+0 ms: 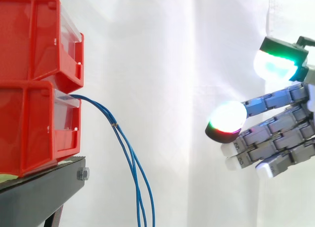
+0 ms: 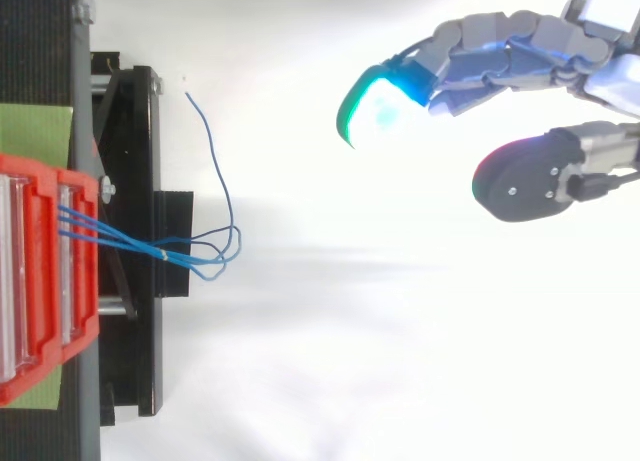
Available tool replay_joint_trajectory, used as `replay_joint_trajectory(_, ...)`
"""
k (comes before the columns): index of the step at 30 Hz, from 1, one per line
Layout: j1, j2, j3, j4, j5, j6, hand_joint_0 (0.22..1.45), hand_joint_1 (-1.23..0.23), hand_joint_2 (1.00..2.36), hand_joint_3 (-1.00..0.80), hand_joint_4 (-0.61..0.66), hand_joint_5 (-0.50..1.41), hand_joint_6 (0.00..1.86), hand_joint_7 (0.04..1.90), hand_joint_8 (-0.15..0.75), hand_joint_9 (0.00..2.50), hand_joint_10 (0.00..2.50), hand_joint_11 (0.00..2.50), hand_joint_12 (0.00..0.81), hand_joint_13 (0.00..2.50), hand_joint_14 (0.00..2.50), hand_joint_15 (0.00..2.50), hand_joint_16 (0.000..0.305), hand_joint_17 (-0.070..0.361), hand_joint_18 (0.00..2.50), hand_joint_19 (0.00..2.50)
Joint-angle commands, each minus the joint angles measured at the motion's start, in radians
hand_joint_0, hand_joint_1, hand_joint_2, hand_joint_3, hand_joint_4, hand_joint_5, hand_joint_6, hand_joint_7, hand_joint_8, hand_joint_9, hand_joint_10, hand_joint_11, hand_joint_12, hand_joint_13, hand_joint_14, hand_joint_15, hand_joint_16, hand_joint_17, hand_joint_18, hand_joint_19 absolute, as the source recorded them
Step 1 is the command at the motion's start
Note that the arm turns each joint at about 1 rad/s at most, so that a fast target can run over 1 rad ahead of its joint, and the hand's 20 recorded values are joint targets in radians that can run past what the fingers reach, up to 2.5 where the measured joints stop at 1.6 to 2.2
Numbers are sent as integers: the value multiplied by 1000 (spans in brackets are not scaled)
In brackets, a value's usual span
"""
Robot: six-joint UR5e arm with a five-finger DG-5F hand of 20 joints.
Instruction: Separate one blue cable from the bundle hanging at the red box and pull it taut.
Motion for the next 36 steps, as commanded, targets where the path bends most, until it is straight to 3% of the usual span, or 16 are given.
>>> replay_joint_trajectory(1, 4, -50, 15, 57, 20, -27, 557, -506, 1000, -500, 235, -221, 503, 834, 247, 413, 8, 245, 339, 264, 5, 142, 49, 110, 384, 482)
replay_joint_trajectory(2, 4, -62, 24, 61, 20, -25, 557, -505, 1000, -500, 236, -221, 503, 838, 248, 413, 8, 240, 339, 263, 6, 142, 49, 111, 383, 483)
replay_joint_trajectory(4, 4, -131, 86, 64, 15, 10, 557, -506, 1000, -500, 235, -221, 503, 835, 248, 411, 8, 248, 338, 264, 5, 138, 49, 111, 384, 483)
replay_joint_trajectory(7, 4, -195, 153, 53, 6, 36, 557, -505, 1000, -500, 237, -221, 503, 835, 247, 412, 8, 240, 338, 264, 6, 146, 49, 111, 383, 484)
replay_joint_trajectory(9, 4, -208, 167, 49, 5, 39, 557, -506, 1000, -500, 236, -221, 503, 834, 247, 411, 10, 243, 339, 267, 5, 139, 49, 110, 384, 482)
replay_joint_trajectory(12, 1, -275, 236, 38, -18, 58, 557, -506, 1000, -500, 236, -221, 503, 836, 247, 412, 8, 240, 339, 268, 5, 143, 49, 110, 385, 486)
replay_joint_trajectory(16, 2, -337, 297, 41, -38, 70, 557, -504, 1000, -500, 237, -221, 503, 835, 247, 412, 8, 240, 339, 266, 6, 143, 49, 110, 386, 483)
replay_joint_trajectory(20, 5, -366, 328, 53, -40, 68, 557, -504, 1000, -500, 237, -221, 503, 836, 246, 412, 8, 242, 339, 267, 6, 147, 49, 110, 388, 482)
replay_joint_trajectory(26, 21, -367, 330, 109, -38, 7, 549, -482, 1000, -500, 238, -219, 503, 834, 254, 428, 7, 237, 342, 286, 5, 150, 50, 111, 405, 499)
replay_joint_trajectory(36, 40, -367, 330, 138, -46, 7, 528, -501, 1000, -500, 277, -199, 503, 849, 281, 576, 10, 302, 346, 438, 8, 212, 50, 113, 538, 518)
